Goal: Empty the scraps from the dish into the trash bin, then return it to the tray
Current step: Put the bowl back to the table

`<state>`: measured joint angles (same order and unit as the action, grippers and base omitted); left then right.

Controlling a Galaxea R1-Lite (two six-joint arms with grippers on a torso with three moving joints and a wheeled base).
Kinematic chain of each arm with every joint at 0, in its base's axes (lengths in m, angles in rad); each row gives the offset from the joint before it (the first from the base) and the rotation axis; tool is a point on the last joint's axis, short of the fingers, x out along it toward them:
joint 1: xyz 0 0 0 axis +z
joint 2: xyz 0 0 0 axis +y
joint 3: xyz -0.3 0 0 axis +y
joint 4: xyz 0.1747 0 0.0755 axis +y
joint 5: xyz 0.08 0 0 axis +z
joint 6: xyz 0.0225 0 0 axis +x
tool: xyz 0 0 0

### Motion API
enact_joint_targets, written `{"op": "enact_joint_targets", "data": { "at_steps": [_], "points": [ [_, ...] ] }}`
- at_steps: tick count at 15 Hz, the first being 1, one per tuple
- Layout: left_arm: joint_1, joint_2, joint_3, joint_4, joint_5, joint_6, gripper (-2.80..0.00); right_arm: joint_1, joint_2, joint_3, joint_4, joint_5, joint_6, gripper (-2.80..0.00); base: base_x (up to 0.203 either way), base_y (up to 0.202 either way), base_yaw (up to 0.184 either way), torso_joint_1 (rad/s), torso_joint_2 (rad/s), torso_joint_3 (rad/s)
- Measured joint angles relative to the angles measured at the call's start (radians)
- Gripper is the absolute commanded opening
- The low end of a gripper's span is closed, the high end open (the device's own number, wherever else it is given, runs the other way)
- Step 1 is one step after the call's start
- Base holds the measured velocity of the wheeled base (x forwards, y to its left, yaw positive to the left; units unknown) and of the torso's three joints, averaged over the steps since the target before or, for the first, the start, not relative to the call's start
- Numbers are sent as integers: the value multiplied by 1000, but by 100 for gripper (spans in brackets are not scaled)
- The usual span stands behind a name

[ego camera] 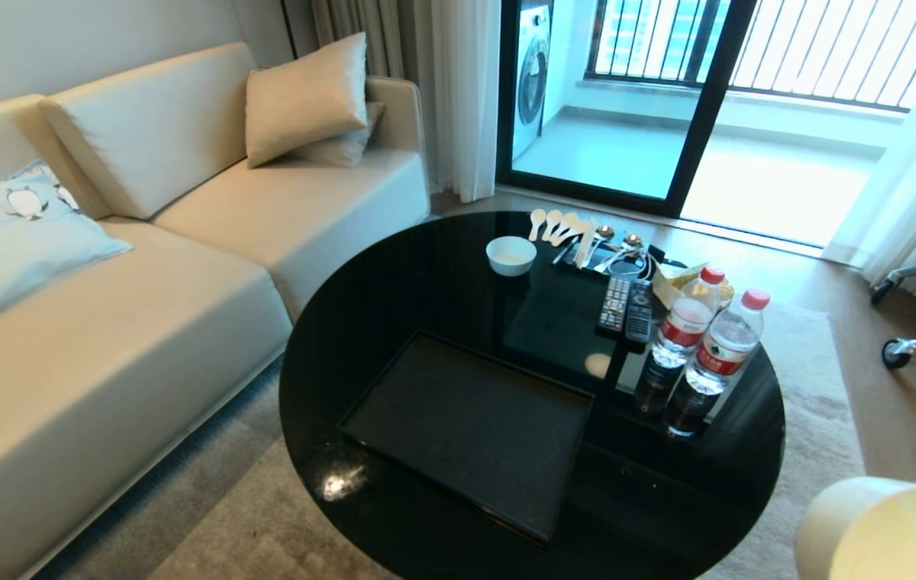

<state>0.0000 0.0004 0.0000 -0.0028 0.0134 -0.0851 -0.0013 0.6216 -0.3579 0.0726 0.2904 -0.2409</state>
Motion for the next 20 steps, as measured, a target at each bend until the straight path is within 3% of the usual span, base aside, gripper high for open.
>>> {"op": "enact_joint_targets", "data": {
  "at_steps": [4,8,10,14,17,20],
  "points": [
    [0,0,0,0,0,0,-280,44,326,-141,-4,-4,-28,-280,0,0,0,0,0,0],
    [0,0,0,0,0,0,-280,229,574,-266,-28,-95,24,-280,0,0,0,0,0,0],
    [0,0,0,0,0,0,-280,361,691,-320,-60,-199,119,-280,0,0,0,0,0,0],
    [0,0,0,0,0,0,-280,584,929,-441,-84,-456,414,-280,0,0,0,0,0,0],
    [0,0,0,0,0,0,-280,677,1086,-507,-80,-584,626,-280,0,0,0,0,0,0],
    [0,0,0,0,0,0,-280,725,1222,-564,-77,-648,780,-280,0,0,0,0,0,0]
  ]
}}
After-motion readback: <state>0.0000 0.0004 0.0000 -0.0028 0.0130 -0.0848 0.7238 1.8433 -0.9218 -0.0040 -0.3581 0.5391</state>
